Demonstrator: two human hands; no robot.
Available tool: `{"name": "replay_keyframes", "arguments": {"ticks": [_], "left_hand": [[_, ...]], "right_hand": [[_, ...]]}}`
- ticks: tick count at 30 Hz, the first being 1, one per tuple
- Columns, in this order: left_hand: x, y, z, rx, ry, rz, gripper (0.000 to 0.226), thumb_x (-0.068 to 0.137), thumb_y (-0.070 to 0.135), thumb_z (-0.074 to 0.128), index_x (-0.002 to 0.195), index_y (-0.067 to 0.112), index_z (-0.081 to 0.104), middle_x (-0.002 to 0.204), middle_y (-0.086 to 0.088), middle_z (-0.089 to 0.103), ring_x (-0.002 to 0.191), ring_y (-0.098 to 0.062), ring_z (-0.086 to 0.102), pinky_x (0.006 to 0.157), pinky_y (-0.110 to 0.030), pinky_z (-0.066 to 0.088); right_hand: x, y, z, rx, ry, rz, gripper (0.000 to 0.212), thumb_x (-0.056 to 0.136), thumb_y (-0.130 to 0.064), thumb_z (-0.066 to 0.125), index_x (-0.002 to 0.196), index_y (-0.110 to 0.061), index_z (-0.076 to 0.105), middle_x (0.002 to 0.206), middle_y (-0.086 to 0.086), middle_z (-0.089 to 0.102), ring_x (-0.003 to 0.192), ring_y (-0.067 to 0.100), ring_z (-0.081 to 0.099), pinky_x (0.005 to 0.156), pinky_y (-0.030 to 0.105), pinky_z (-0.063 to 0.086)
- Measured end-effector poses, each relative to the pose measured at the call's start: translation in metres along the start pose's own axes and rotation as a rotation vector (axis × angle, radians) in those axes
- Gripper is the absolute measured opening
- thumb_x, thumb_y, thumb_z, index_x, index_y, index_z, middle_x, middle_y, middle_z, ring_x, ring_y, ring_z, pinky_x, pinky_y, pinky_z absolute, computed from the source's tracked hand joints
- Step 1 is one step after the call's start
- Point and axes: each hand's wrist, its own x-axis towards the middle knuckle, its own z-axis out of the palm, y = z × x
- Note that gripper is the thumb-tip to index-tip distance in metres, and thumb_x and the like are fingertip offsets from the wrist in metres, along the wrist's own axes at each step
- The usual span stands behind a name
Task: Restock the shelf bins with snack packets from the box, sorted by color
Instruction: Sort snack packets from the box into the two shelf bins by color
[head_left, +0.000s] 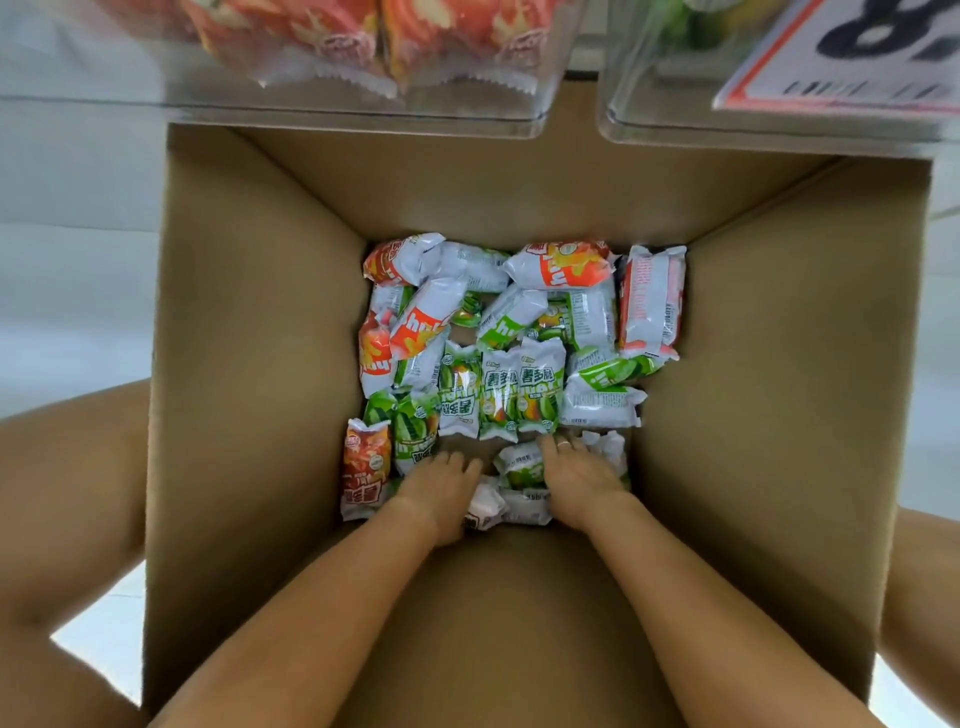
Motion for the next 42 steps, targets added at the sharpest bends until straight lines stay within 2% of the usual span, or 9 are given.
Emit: {"name": "replay_keyframes", "arguments": {"ticks": [6, 11, 14, 17, 21, 26, 29, 37, 42], "left_hand": [[-0.020, -0.032, 0.001, -0.774, -0.014, -0.249, 0.058, 0.074, 0.041, 0.077, 0.124, 0.022, 0.052, 0.117, -0.003, 0.058, 0.100, -0.021, 0.061, 0.081, -0.034, 0.052], [-0.032, -0.037, -0.020, -1.314, -0.044, -0.240, 0.053, 0.075, 0.045, 0.075, 0.123, 0.030, 0.059, 0.122, 0.008, 0.061, 0.107, -0.011, 0.057, 0.098, -0.029, 0.043], [-0.039, -0.032, -0.032, -1.453, 0.055, -0.312, 0.075, 0.072, 0.054, 0.074, 0.137, 0.028, 0.047, 0.137, 0.005, 0.048, 0.120, -0.015, 0.046, 0.101, -0.033, 0.035], [-0.051, -0.023, -0.049, -1.510, 0.119, -0.318, 0.105, 0.062, 0.067, 0.073, 0.148, 0.025, 0.030, 0.153, 0.001, 0.031, 0.138, -0.021, 0.033, 0.111, -0.040, 0.029], [-0.082, -0.013, -0.087, -1.397, 0.123, -0.180, 0.106, 0.054, 0.078, 0.068, 0.144, 0.029, 0.041, 0.151, 0.004, 0.037, 0.136, -0.018, 0.035, 0.110, -0.038, 0.029], [-0.140, 0.009, -0.131, -1.446, 0.084, 0.013, 0.066, 0.081, 0.055, 0.061, 0.140, 0.032, 0.043, 0.138, 0.016, 0.032, 0.135, -0.010, 0.027, 0.114, -0.043, 0.017], [-0.164, 0.016, -0.138, -1.730, 0.068, 0.117, 0.067, 0.066, 0.046, 0.077, 0.125, 0.018, 0.060, 0.120, -0.001, 0.065, 0.105, -0.020, 0.063, 0.099, -0.042, 0.046], [-0.226, 0.047, -0.163, -2.210, 0.156, 0.558, 0.053, 0.079, 0.040, 0.058, 0.121, 0.009, 0.065, 0.127, -0.020, 0.061, 0.110, -0.037, 0.061, 0.096, -0.052, 0.045], [-0.261, 0.064, -0.189, -2.234, 0.199, 0.824, 0.051, 0.075, 0.037, 0.068, 0.115, 0.005, 0.070, 0.132, -0.022, 0.056, 0.112, -0.039, 0.059, 0.082, -0.047, 0.052]], "right_hand": [[0.000, -0.007, 0.005, -0.188, -0.016, 0.059, 0.074, 0.086, -0.020, 0.064, 0.146, -0.012, 0.022, 0.146, 0.018, 0.028, 0.133, 0.032, 0.032, 0.108, 0.042, 0.032], [-0.009, -0.012, 0.009, -0.086, 0.063, 0.020, 0.055, 0.087, -0.027, 0.063, 0.131, -0.009, 0.035, 0.133, 0.015, 0.049, 0.123, 0.031, 0.047, 0.105, 0.041, 0.034], [-0.024, -0.013, 0.006, 0.245, 0.065, 0.071, 0.064, 0.084, -0.055, 0.058, 0.129, -0.013, 0.043, 0.125, 0.011, 0.054, 0.115, 0.030, 0.053, 0.091, 0.034, 0.040], [-0.032, -0.018, -0.012, 0.872, -0.001, 0.143, 0.042, 0.087, -0.039, 0.059, 0.121, -0.015, 0.055, 0.115, 0.008, 0.058, 0.103, 0.024, 0.055, 0.082, 0.032, 0.048], [-0.054, -0.013, -0.059, 1.329, -0.140, 0.164, 0.035, 0.089, -0.023, 0.060, 0.122, -0.012, 0.055, 0.117, 0.005, 0.047, 0.086, 0.017, 0.052, 0.088, 0.039, 0.054], [-0.109, 0.003, -0.118, 1.354, -0.068, 0.055, 0.050, 0.092, -0.040, 0.056, 0.133, -0.014, 0.047, 0.086, 0.005, 0.053, 0.050, 0.016, 0.045, 0.047, 0.025, 0.039], [-0.156, 0.004, -0.155, 1.314, 0.070, 0.011, 0.054, 0.094, -0.054, 0.046, 0.132, -0.017, 0.044, 0.080, 0.009, 0.053, 0.042, 0.014, 0.045, 0.043, 0.021, 0.038], [-0.266, 0.004, -0.220, 1.317, 0.380, -0.343, 0.029, 0.082, -0.023, 0.072, 0.108, -0.010, 0.065, 0.086, 0.001, 0.060, 0.063, 0.009, 0.053, 0.061, 0.018, 0.052], [-0.299, -0.014, -0.228, 1.404, 0.625, -0.411, 0.041, 0.074, -0.039, 0.072, 0.108, -0.016, 0.069, 0.096, -0.004, 0.070, 0.080, 0.013, 0.061, 0.065, 0.019, 0.045]]}}
